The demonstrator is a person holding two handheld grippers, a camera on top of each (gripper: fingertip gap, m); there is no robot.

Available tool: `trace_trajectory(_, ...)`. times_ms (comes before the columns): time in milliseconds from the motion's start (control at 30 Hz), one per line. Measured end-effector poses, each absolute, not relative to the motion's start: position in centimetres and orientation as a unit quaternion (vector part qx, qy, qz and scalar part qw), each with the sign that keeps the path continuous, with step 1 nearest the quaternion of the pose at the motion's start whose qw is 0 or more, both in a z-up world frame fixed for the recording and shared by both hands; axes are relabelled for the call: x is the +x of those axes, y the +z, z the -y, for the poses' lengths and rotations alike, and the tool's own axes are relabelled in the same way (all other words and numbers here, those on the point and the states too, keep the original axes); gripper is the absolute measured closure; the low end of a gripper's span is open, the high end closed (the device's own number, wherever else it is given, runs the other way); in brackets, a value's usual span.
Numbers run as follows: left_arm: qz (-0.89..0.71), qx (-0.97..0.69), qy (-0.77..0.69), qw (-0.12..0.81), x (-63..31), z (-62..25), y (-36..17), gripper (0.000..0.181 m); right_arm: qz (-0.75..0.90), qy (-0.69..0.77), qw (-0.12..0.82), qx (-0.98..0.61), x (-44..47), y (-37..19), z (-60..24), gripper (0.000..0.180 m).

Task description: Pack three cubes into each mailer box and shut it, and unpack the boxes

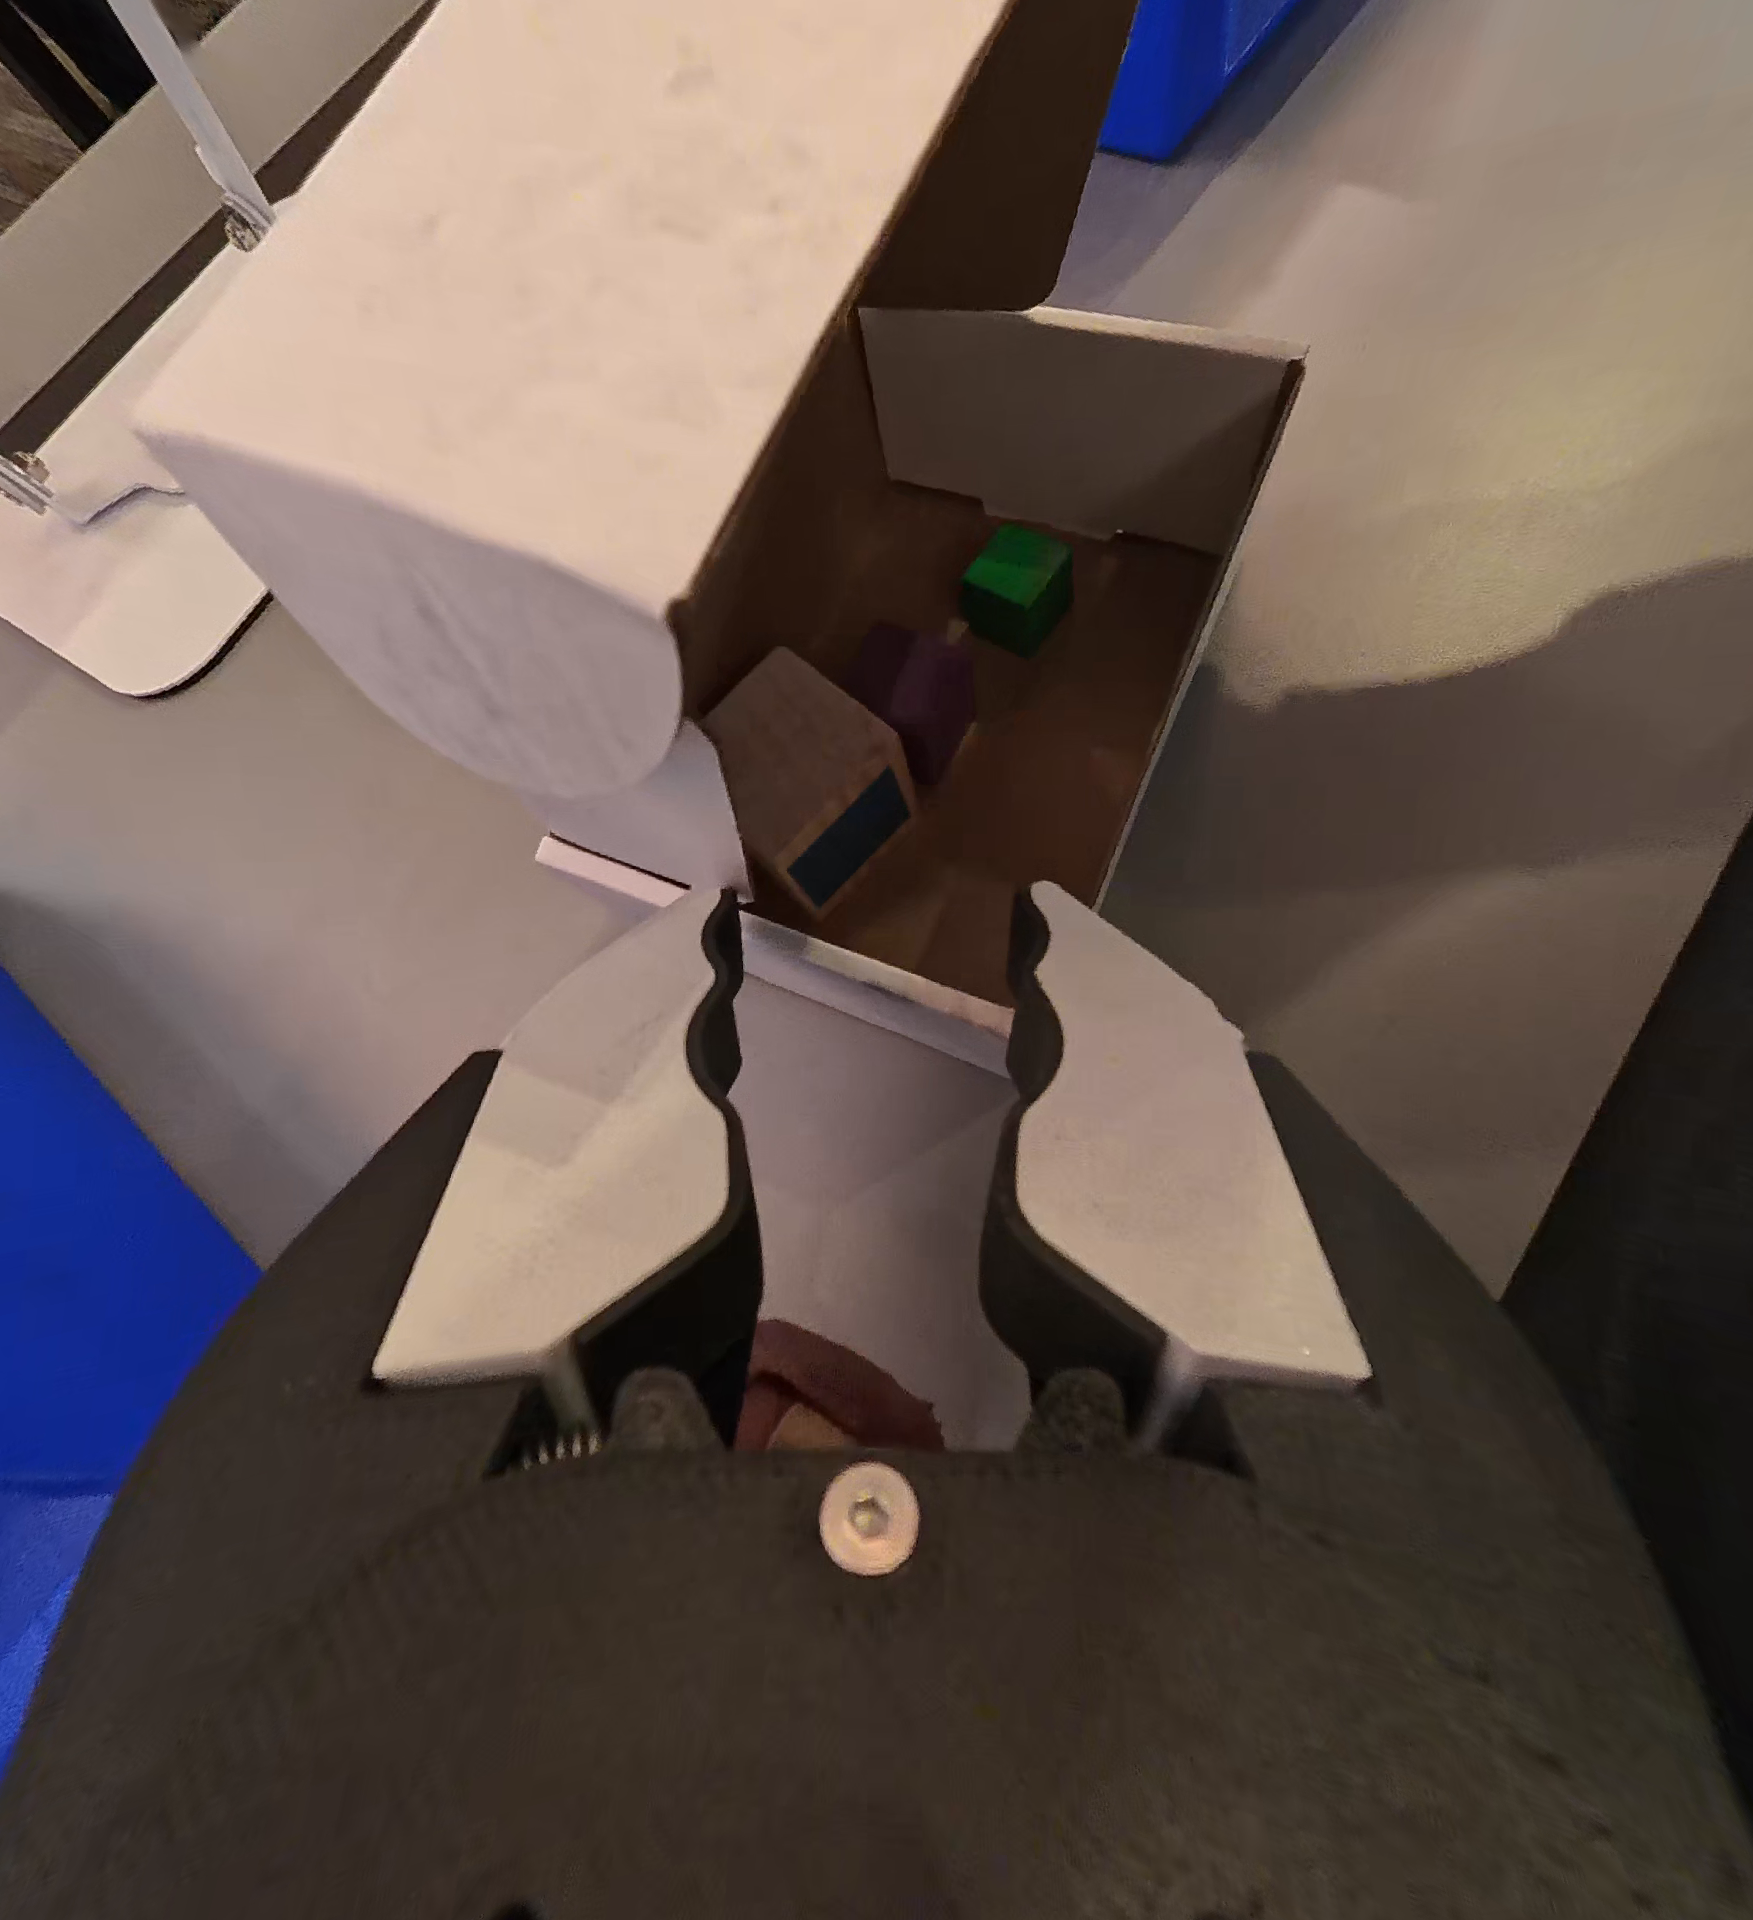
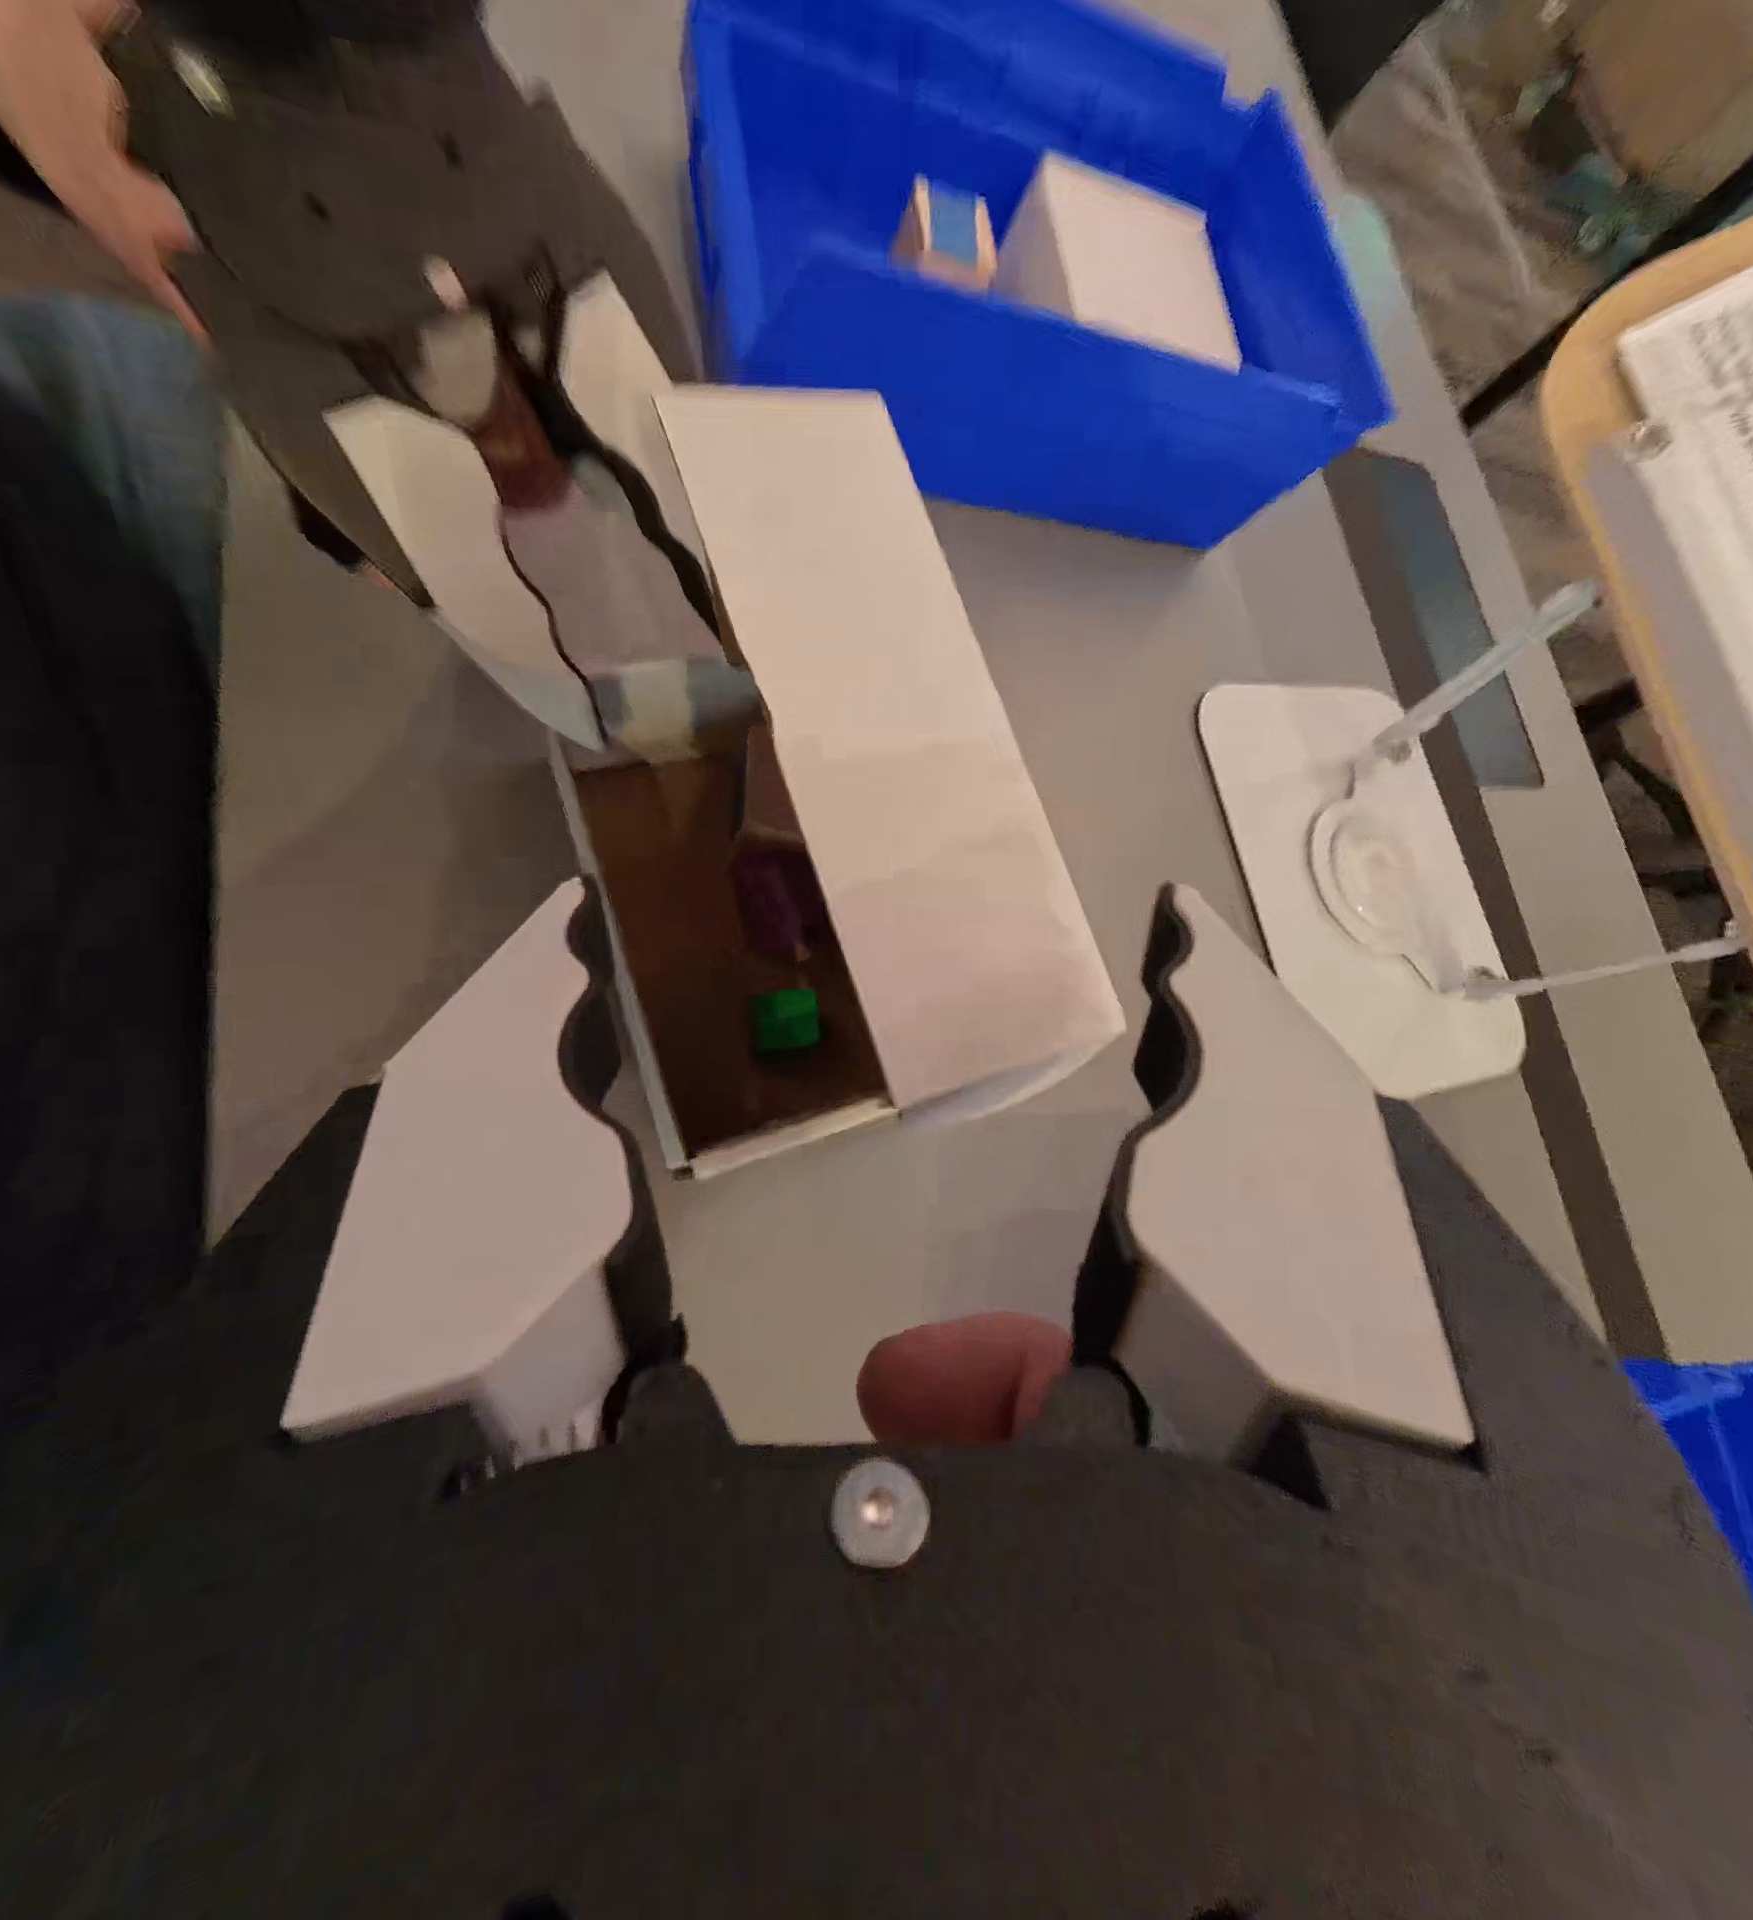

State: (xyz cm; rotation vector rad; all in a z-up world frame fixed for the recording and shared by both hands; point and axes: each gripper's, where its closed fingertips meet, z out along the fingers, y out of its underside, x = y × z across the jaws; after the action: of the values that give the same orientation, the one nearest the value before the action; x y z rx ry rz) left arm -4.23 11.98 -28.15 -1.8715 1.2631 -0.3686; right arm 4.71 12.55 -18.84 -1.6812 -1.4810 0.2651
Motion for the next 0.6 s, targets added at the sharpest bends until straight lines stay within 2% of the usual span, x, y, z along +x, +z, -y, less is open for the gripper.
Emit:
trace_trajectory(67,-0.502,-0.746,-0.147,0.413,-4.2,-12.0,-28.2,0.132,0.610,0.065,0.404,-0.678,4.8,-20.5,-13.4,0.094)
trace_trajectory(100,-0.500,-0.747,-0.148,0.413,-4.2,-12.0,-28.2,0.132,0.612,0.048,0.412,-0.673,4.8,-20.6,-13.6,0.098)
trace_trajectory(200,-0.481,-0.765,-0.159,0.398,-4.5,-12.3,-28.5,0.131,0.609,0.032,0.430,-0.666,5.1,-20.0,-13.2,0.126)
trace_trajectory(600,-0.492,-0.754,-0.163,0.403,-4.1,-11.5,-28.3,0.125,0.569,0.056,0.455,-0.683,5.2,-19.8,-12.1,0.129)
